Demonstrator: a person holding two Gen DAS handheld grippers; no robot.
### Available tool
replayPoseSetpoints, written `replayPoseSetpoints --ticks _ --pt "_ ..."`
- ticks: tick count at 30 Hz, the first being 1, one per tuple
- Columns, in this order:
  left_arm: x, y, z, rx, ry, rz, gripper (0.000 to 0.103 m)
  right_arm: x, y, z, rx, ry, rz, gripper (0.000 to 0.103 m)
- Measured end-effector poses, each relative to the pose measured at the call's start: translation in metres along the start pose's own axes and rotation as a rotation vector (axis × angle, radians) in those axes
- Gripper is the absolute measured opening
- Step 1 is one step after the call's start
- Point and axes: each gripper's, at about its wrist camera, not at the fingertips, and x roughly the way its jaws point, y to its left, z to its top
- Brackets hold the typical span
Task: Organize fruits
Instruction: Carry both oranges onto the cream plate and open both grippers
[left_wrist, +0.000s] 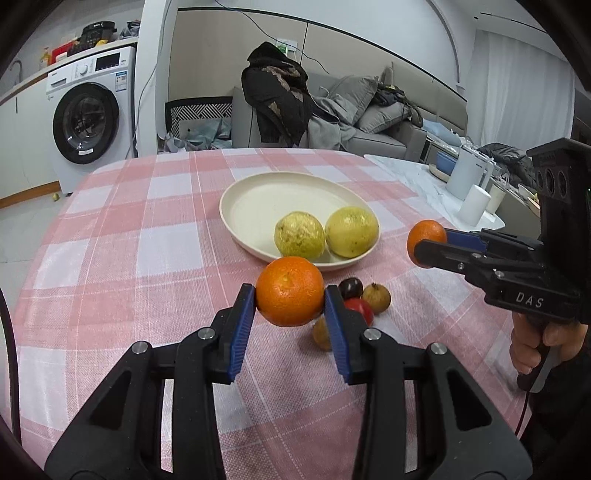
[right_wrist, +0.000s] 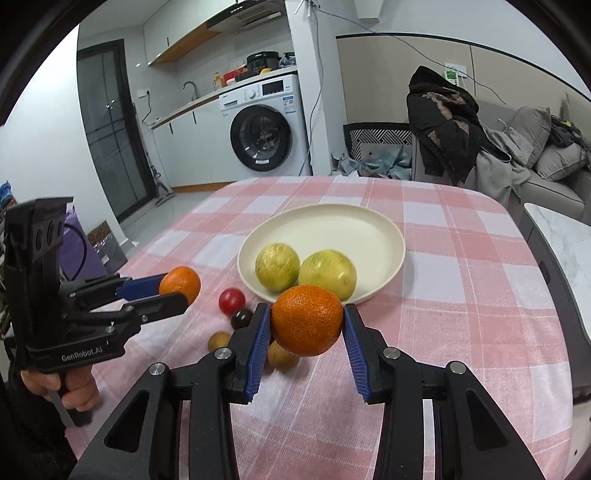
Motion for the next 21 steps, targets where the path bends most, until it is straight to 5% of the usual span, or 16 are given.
replayPoseSetpoints --ticks 21 --pt "0.014 -0.01 0.046 0.042 -0.083 0.076 0.035 0.004 -0.023 0.044 0.068 -0.094 -0.019 0.04"
